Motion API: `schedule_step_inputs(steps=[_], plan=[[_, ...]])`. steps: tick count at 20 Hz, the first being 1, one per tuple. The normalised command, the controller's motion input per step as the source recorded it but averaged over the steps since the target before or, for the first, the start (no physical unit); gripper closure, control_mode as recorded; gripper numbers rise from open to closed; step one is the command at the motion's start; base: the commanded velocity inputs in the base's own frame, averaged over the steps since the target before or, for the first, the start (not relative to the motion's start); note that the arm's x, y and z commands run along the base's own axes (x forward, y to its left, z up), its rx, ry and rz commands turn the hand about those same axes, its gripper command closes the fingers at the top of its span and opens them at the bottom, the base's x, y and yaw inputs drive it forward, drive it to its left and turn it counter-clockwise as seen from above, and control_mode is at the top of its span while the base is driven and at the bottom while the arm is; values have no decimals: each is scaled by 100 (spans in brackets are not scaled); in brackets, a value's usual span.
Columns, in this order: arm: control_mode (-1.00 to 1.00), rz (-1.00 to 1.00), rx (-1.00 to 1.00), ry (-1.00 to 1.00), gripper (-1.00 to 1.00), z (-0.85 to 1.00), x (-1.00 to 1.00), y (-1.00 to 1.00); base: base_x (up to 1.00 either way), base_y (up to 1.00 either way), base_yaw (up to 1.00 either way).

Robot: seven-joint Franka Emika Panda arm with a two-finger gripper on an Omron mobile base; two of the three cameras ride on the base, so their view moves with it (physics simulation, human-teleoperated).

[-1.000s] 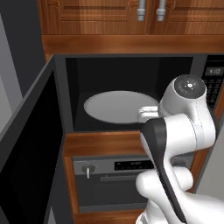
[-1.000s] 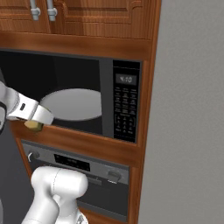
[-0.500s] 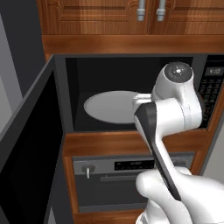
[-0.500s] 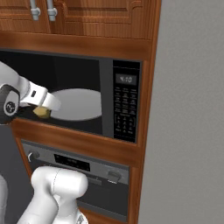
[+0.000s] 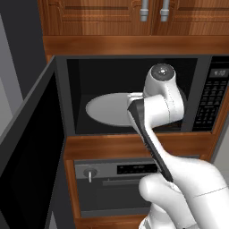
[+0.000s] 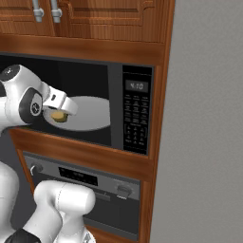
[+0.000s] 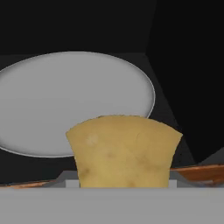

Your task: Place the sponge inside the microwave to prepare for sanitizing.

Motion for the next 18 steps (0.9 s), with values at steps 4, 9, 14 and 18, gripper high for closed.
schedule_step_inputs(steps=[4,9,14,18], plan=[[-100,0,0,-1,100,-29,61,3,0,0,0],[-100,0,0,-1,100,-33,70,0,0,0,0],[-100,0,0,-1,100,-37,66,3,0,0,0],[-100,0,0,0,100,-21,66,0,0,0,0]])
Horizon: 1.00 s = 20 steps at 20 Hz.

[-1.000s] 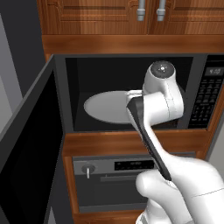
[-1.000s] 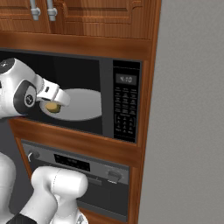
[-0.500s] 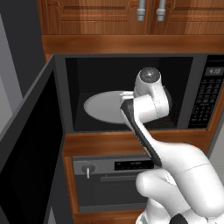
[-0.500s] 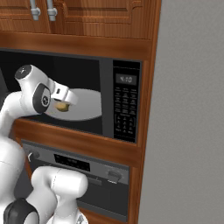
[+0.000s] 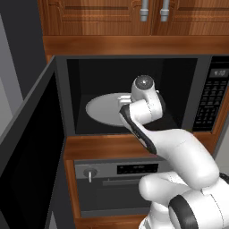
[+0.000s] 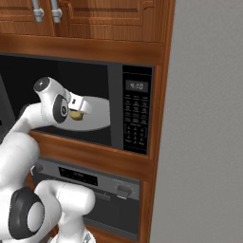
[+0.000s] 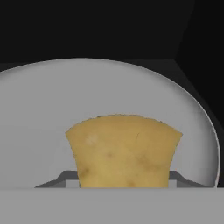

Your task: Place the sponge inside the microwave to prepare for sanitizing.

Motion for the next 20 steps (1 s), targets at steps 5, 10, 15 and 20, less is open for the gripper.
schedule_step_inputs(steps=[5,10,15,20], plan=[[-100,0,0,0,100,-28,58,2,0,0,0],[-100,0,1,0,100,-18,45,10,0,0,0],[-100,0,3,0,-100,-17,35,13,0,0,0],[-100,0,3,0,-100,-15,4,0,0,0,0]])
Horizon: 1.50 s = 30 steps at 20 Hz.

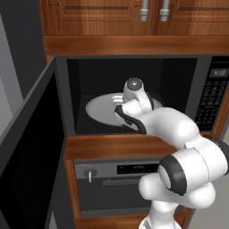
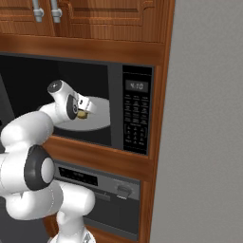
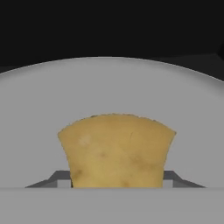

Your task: Place the sponge inside the microwave to prepare for sanitizing.

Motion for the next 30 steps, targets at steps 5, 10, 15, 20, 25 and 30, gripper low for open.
schedule_step_inputs(steps=[5,10,15,20,25,30], plan=[[-100,0,0,0,-100,-12,15,0,0,0,0],[-100,0,-1,-5,-100,0,8,7,0,0,0],[-100,0,-6,-4,-100,24,-2,21,0,0,0],[-100,3,0,-2,-100,39,-26,3,0,0,0],[-100,0,0,0,-100,7,-22,0,0,0,0],[-100,2,0,0,-100,19,-65,0,0,0,0]])
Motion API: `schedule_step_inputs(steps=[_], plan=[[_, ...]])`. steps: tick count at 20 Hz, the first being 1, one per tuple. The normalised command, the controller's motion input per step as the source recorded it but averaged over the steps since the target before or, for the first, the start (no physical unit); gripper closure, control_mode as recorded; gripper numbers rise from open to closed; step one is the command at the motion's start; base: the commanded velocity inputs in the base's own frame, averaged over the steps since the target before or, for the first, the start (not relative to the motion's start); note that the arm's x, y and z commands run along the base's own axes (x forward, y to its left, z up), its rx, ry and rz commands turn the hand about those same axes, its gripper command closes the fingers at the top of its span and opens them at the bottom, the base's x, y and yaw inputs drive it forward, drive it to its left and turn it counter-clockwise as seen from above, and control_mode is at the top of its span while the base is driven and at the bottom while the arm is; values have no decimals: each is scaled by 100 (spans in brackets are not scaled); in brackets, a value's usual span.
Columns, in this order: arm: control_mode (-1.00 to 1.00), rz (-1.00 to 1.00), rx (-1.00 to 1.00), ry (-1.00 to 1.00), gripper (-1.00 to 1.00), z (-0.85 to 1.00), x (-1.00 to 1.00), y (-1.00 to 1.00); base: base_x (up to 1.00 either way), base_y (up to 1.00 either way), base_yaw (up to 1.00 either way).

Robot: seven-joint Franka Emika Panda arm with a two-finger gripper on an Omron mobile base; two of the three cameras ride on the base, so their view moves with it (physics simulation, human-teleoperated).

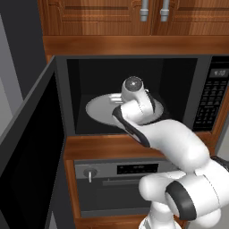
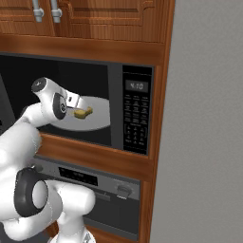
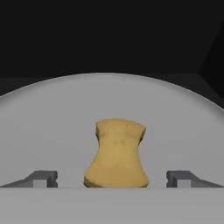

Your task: Place the sponge inside the microwave to prepare for sanitizing.

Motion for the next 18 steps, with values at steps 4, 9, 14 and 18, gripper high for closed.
schedule_step_inputs(steps=[4,9,14,18], plan=[[-100,5,0,0,-100,29,-99,0,0,0,0],[-100,6,0,-1,-100,16,-95,0,0,0,0],[-100,6,0,0,-100,9,-65,0,0,0,0],[-100,7,0,0,-100,22,-64,0,0,0,0]])
